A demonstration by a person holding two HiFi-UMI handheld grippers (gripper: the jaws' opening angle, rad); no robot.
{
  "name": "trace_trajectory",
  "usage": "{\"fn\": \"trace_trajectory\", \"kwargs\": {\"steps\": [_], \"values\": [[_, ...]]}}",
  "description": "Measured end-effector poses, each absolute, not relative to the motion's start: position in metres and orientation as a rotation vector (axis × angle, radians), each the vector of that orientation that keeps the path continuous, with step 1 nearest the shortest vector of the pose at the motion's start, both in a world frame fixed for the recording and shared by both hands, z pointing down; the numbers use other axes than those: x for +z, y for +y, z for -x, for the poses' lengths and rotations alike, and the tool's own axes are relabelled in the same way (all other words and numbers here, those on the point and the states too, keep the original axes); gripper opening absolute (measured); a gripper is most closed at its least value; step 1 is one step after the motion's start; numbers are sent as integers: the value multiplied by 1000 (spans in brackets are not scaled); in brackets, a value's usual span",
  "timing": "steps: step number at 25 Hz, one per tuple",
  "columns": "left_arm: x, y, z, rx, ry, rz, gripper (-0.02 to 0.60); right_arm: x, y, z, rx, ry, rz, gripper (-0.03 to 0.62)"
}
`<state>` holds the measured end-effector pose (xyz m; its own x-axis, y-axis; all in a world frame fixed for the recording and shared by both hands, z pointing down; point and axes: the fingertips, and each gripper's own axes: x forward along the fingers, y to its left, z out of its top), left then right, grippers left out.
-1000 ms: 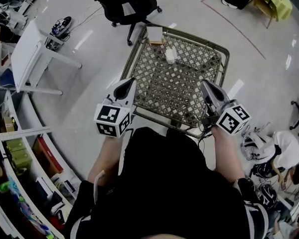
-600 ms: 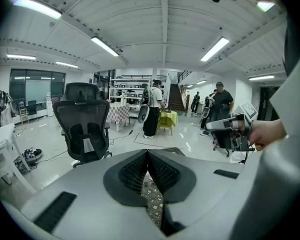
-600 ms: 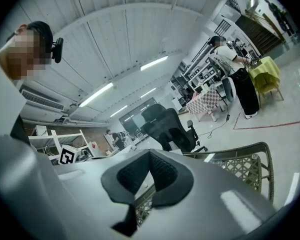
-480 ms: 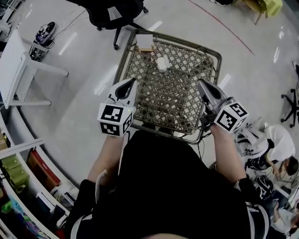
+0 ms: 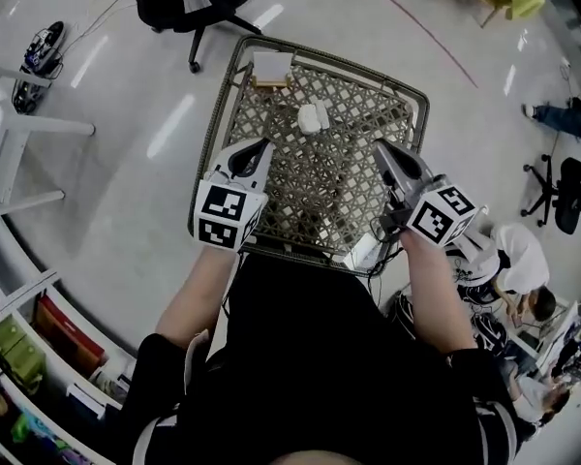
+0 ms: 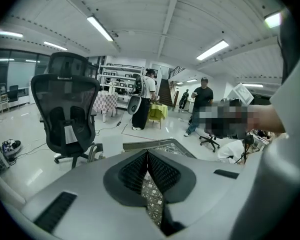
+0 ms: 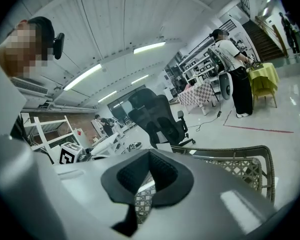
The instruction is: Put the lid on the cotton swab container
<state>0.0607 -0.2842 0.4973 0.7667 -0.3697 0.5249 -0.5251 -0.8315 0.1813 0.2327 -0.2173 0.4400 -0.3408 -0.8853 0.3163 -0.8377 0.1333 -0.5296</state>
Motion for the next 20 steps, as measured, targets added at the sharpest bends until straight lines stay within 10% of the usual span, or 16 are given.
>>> {"fn": "trace_trajectory", "kwargs": {"steps": [20], "values": [[658, -306, -112, 934, -470, -2497, 91, 576, -303, -247, -1232, 2319, 1849, 11]]}}
